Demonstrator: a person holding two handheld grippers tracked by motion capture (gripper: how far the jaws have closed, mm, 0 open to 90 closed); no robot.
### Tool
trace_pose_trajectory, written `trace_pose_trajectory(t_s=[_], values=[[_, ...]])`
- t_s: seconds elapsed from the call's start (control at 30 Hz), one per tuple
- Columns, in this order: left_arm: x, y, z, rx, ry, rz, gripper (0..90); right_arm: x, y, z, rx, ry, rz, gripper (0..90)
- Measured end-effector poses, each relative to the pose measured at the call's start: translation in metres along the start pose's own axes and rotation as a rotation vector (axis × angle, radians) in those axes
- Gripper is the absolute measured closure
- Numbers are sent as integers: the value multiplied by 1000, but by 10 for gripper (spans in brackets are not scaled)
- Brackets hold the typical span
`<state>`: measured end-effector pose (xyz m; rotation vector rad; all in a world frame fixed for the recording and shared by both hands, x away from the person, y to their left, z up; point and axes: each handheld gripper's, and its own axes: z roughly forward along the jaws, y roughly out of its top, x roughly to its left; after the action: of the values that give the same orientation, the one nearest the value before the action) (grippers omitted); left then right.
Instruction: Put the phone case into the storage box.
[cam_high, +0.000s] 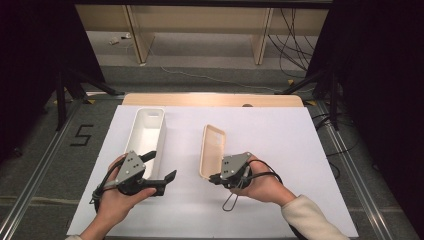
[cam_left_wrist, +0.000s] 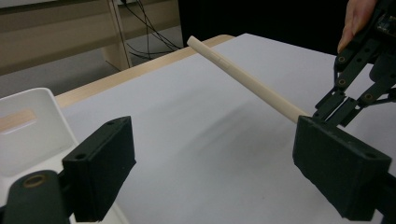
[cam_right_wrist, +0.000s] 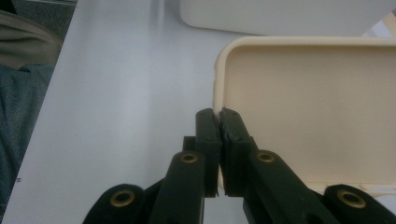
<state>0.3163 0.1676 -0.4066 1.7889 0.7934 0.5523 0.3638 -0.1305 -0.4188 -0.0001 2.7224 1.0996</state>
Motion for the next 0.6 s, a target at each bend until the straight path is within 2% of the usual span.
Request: trace_pose_trajectory(t_s=[0.27, 0.53, 0.6], values=[[1, 15, 16, 7, -20, -13, 127, 2, -1, -3, -4, -7, -2, 881], [2, 24, 31, 56, -33, -28, 126, 3, -1, -2, -8, -7, 1, 881], [2, 27, 35, 55, -31, -27, 127, 4, -1, -1, -10, -8, 1, 881]])
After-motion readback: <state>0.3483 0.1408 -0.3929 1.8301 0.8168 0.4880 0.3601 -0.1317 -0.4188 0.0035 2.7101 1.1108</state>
